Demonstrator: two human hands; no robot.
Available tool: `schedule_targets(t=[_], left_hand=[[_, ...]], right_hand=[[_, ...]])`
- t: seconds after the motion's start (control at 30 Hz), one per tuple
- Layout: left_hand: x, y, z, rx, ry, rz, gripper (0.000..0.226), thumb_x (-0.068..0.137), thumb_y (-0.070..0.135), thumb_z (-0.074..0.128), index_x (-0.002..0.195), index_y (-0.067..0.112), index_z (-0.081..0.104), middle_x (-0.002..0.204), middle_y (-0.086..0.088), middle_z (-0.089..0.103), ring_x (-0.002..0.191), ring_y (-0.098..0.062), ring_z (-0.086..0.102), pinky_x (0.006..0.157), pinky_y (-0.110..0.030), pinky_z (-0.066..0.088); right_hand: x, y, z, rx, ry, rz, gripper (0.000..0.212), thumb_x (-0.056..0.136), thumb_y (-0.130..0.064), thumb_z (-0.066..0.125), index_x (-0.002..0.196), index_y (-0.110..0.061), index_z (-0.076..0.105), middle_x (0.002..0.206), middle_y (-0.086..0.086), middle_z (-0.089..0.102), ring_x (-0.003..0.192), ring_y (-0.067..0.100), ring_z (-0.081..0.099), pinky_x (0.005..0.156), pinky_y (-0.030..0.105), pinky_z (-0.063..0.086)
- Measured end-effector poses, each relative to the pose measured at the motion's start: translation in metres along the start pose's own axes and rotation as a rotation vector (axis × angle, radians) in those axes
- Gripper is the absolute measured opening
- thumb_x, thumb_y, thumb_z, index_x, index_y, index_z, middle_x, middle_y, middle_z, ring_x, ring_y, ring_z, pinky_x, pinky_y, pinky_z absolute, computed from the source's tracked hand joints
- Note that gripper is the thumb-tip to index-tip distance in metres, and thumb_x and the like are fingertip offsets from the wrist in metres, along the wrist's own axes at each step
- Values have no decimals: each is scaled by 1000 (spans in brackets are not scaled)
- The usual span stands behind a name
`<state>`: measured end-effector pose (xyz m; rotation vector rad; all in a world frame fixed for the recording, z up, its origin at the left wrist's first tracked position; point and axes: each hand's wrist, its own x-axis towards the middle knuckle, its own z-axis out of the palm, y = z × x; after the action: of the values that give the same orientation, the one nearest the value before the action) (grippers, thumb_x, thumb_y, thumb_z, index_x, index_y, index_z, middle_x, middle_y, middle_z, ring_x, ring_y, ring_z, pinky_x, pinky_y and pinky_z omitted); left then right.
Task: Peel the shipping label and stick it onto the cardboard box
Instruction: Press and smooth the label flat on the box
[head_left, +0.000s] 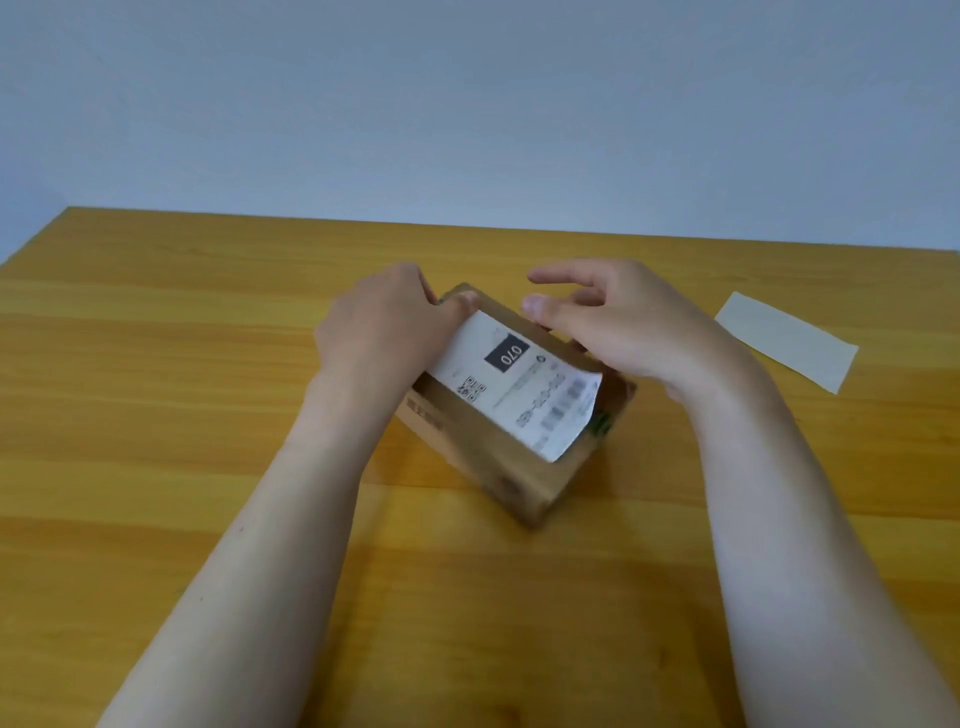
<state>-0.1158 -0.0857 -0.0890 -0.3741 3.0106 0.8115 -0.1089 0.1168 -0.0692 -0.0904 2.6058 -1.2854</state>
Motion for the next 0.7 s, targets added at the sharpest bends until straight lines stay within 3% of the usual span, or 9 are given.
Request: schedule_targets(t=[0.1, 0.2, 0.27, 0.33, 0.4, 0.53, 0.7], left_hand=[[1, -3, -7, -20, 10, -23, 50, 94, 71, 51, 115, 27, 59, 111, 2, 67, 105, -29, 63, 81, -40, 49], [-2, -3, -13, -100, -173, 38, 76, 84, 79, 60, 146, 37, 48, 125, 9, 56, 113, -22, 59, 90, -42, 52], [-5, -3, -14, -115, -284, 105, 91, 77, 78, 70, 155, 42, 40, 130, 14, 49, 112, -16, 55, 90, -39, 51], [-4, -4, -12, -116, -317, 152, 89, 73, 74, 77, 150, 43, 45, 130, 18, 55, 107, -11, 59, 85, -36, 52], [-3, -3, -9, -104, -300, 158, 72, 73, 71, 79, 135, 42, 54, 112, 21, 62, 94, -5, 62, 74, -33, 51], [-1, -4, -5, -70, -285, 140, 56, 75, 66, 80, 117, 39, 55, 96, 16, 62, 85, -8, 63, 65, -32, 46], [1, -4, -2, -43, -247, 134, 52, 79, 68, 75, 110, 31, 55, 89, 11, 64, 81, -13, 63, 61, -32, 43]], right_hand=[[-7, -4, -5, -42, -42, 19, 58, 88, -62, 72, 141, -43, 61, 122, -13, 67, 98, -3, 62, 70, 22, 45], [-8, -2, -8, -88, -55, 47, 73, 80, -64, 78, 146, -41, 58, 133, -11, 61, 104, 8, 60, 67, 20, 42], [-7, 0, -9, -139, -76, 74, 83, 75, -65, 82, 149, -41, 55, 140, -9, 59, 107, 9, 56, 67, 19, 39], [-6, 1, -5, -170, -116, 104, 91, 69, -67, 85, 150, -41, 53, 137, -12, 59, 100, 5, 59, 66, 23, 41], [-4, 2, 0, -183, -125, 133, 93, 63, -69, 87, 146, -43, 55, 126, -16, 60, 91, 0, 60, 64, 27, 44], [4, 8, 5, -165, -72, 139, 91, 44, -76, 87, 126, -40, 66, 113, -11, 71, 92, 9, 69, 65, 31, 47], [7, 12, 6, -124, -6, 118, 64, 56, -66, 92, 106, -34, 68, 105, -9, 75, 89, 8, 69, 68, 32, 48]])
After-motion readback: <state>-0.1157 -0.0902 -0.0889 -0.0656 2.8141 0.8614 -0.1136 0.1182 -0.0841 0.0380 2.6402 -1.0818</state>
